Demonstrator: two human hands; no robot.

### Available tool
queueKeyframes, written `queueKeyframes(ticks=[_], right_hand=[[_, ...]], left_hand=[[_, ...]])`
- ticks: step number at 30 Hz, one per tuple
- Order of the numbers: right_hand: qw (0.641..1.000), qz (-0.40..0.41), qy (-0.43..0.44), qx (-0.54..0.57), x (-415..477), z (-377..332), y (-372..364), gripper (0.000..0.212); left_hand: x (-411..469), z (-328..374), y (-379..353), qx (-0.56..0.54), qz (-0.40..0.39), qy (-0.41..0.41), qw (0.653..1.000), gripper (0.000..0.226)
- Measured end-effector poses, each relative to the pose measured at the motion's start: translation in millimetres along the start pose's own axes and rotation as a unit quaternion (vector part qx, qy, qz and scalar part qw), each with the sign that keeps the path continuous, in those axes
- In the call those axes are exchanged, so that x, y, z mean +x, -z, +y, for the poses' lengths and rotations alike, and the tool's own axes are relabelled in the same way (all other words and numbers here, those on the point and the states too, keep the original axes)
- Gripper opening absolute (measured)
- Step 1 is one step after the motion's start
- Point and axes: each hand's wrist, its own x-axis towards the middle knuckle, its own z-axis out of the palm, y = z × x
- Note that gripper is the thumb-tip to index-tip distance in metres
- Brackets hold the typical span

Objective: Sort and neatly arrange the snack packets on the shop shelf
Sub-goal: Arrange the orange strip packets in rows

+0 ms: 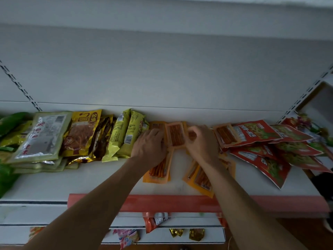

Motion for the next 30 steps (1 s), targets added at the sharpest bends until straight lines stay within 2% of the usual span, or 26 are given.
queueKeyframes(ticks=[4,6,8,10,12,17,19,21,22,23,25,27,30], right_hand=[[1.0,0.026,-0.004,-0.016,-57,20,28,0.036],[0.999,-0.019,0.014,-0.049,-84,29,31,0.052],[0.994,-0.073,0.021,-0.079,-102,36,27,0.068],[0.989,-0.105,0.014,-0.098,-112,41,23,0.074],[0.989,-0.106,0.018,-0.099,-115,42,22,0.071],[0.994,-0.092,0.027,-0.046,-116,34,31,0.056],[0.999,-0.026,0.032,-0.009,-116,31,35,0.046],[0.995,0.053,0.078,0.009,-113,19,34,0.039],[0.992,0.062,0.112,0.018,-111,11,30,0.039],[0.988,0.043,0.143,0.024,-107,3,24,0.04],[0.983,-0.054,0.178,0.002,-101,-7,6,0.045],[0.974,-0.133,0.171,-0.061,-101,-4,-12,0.051],[0.973,-0.135,0.169,-0.083,-102,9,-23,0.047]], left_hand=[[-36,8,2,-0.089,0.088,-0.075,0.989,0.039],[-61,11,-7,-0.109,0.111,-0.09,0.984,0.041],[-79,10,-17,-0.119,0.102,-0.082,0.984,0.045],[-88,8,-25,-0.104,0.083,-0.084,0.988,0.054],[-91,5,-26,-0.086,0.055,-0.092,0.991,0.06],[-93,-6,-29,-0.093,0.018,-0.097,0.991,0.052],[-94,-8,-32,-0.098,0.029,-0.096,0.99,0.051],[-94,-8,-33,-0.098,0.037,-0.091,0.99,0.052],[-93,-8,-33,-0.098,0.042,-0.092,0.99,0.052],[-93,-8,-33,-0.099,0.046,-0.094,0.99,0.053],[-95,-8,-34,-0.102,0.048,-0.097,0.989,0.054],[-96,-9,-35,-0.099,0.051,-0.101,0.989,0.057],[-95,-9,-35,-0.103,0.064,-0.094,0.988,0.067]])
